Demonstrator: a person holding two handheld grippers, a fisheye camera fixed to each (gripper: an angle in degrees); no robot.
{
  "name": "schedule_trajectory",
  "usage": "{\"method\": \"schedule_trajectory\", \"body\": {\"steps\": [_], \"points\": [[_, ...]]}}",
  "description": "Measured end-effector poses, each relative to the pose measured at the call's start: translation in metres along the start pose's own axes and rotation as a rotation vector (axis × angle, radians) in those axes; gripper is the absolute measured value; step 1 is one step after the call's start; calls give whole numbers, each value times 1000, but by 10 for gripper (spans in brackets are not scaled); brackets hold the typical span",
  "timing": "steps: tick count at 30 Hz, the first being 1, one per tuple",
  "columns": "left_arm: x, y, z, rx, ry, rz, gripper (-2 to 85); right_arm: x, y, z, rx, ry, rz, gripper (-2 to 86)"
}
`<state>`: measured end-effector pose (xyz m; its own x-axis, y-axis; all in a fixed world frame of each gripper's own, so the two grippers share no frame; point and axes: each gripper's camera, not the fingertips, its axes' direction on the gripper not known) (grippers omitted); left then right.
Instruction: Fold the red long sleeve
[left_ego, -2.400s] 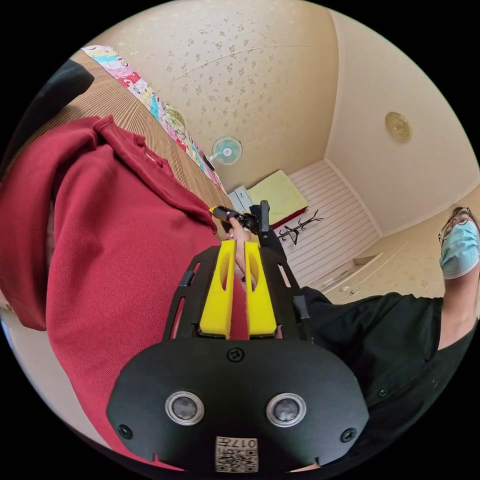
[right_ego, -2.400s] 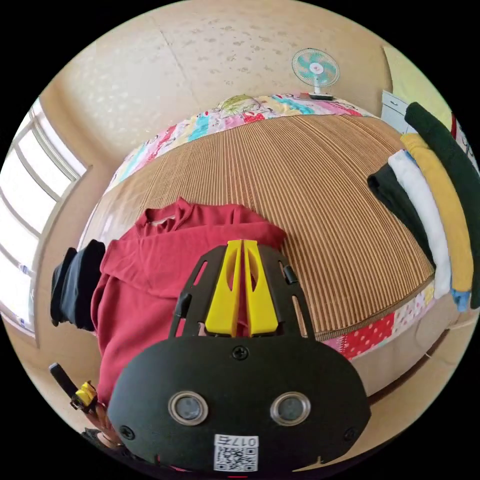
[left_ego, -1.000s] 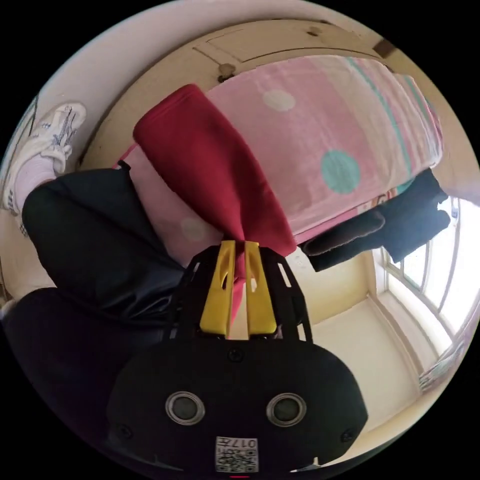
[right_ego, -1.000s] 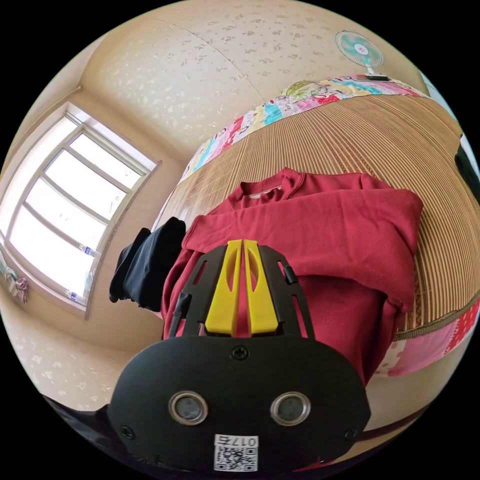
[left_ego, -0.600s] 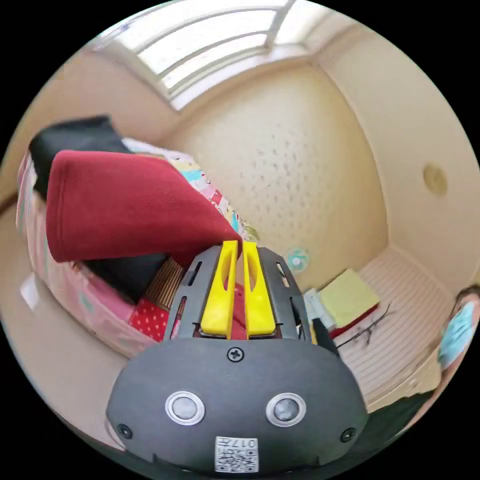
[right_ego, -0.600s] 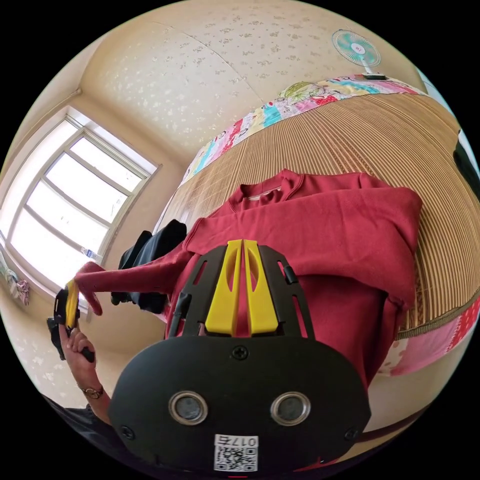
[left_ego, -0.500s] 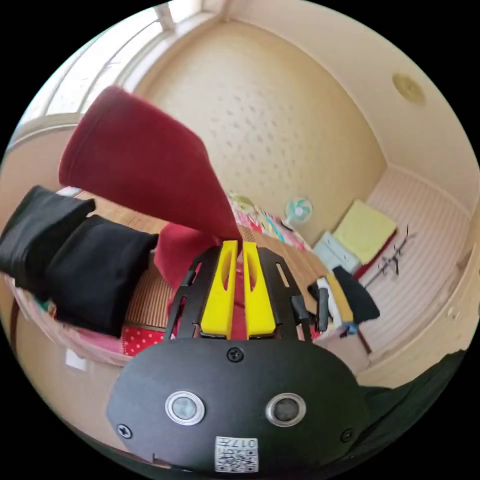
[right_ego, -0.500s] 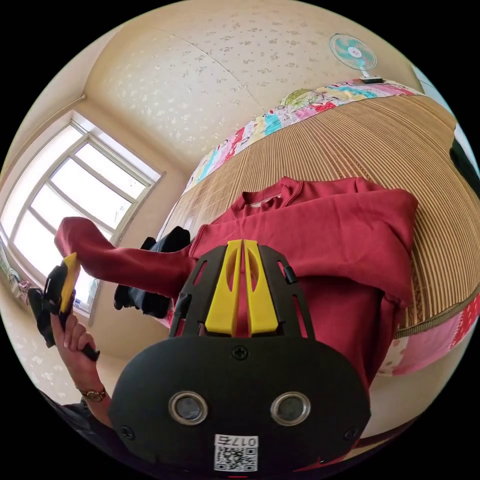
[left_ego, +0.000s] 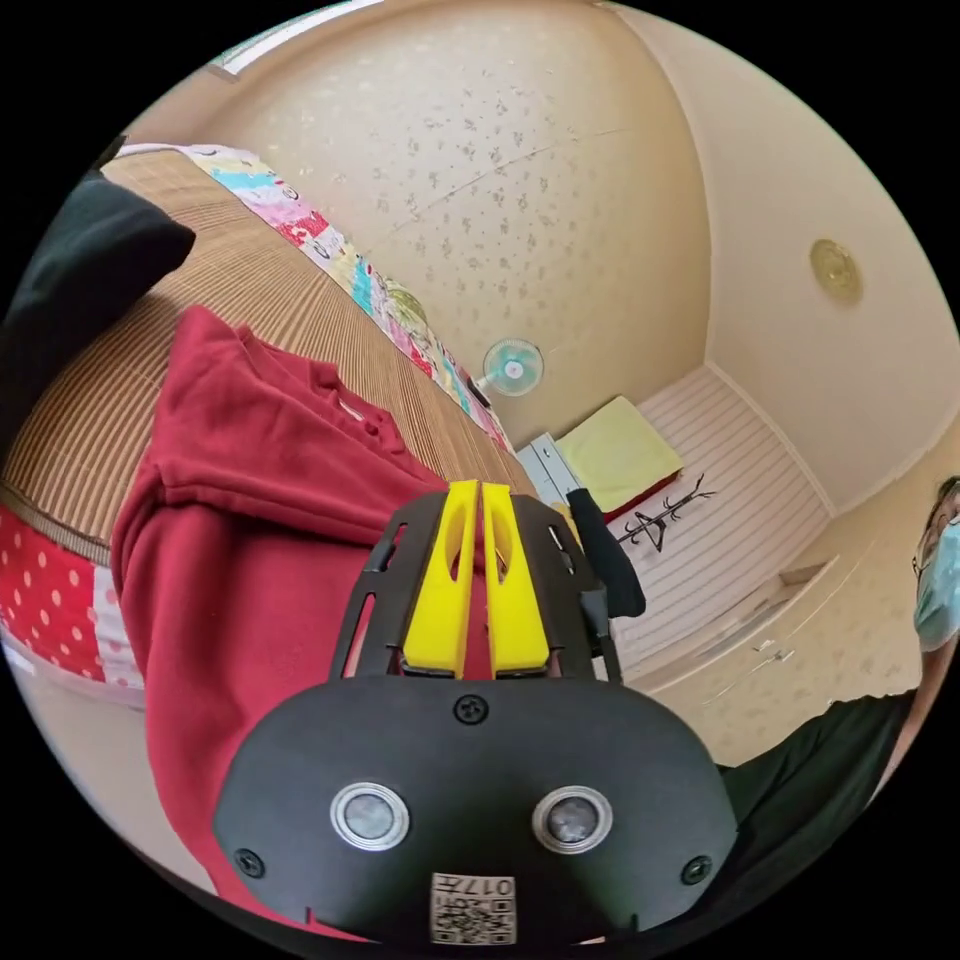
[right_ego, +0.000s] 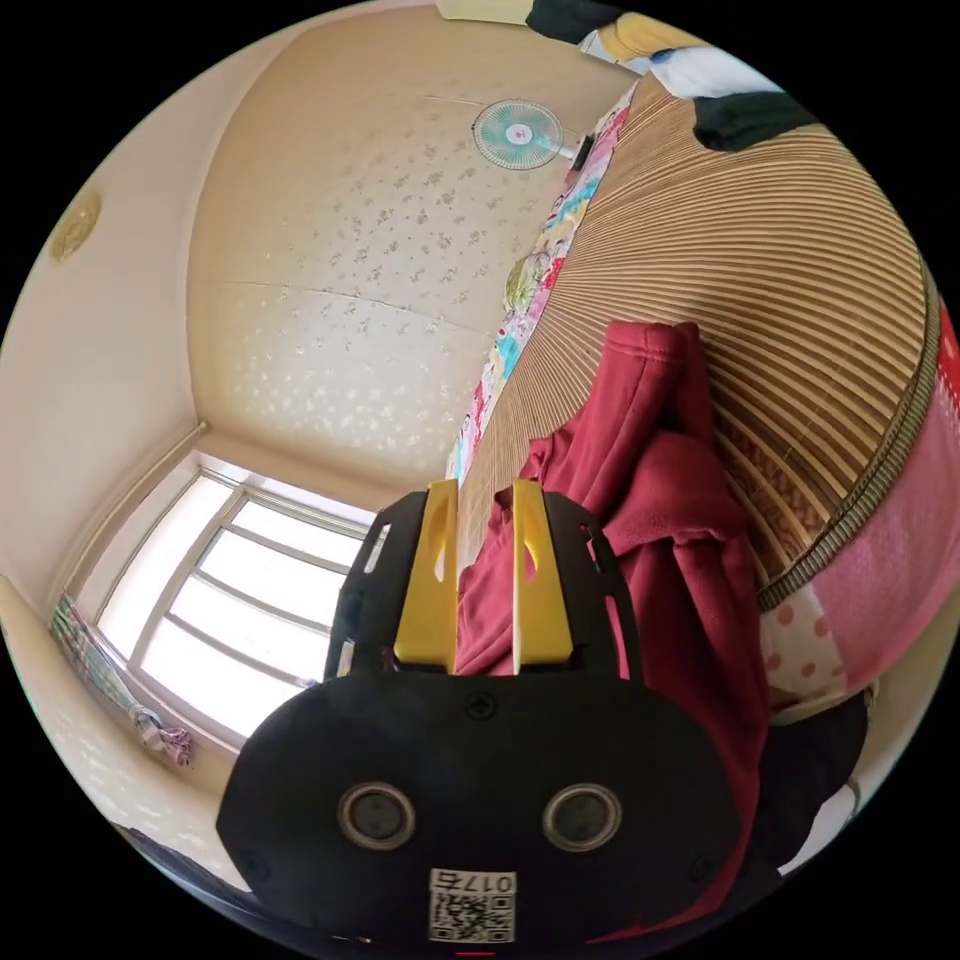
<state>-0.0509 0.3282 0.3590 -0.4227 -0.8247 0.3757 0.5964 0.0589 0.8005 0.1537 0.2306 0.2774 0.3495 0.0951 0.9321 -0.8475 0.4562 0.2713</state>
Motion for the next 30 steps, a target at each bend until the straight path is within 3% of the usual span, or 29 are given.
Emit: {"method": "schedule_trajectory", "body": {"steps": [5, 11, 30], "points": [[26, 40, 45, -82, -72, 115, -10, -50, 8, 37, -138, 121, -221, 73], [17, 82, 67, -90, -83, 104, -10, -77, 20, 88, -307, 249, -337, 48], [-18, 150, 89, -121, -66, 62, -10, -99, 29, 122, -348, 212, -341, 12]]}}
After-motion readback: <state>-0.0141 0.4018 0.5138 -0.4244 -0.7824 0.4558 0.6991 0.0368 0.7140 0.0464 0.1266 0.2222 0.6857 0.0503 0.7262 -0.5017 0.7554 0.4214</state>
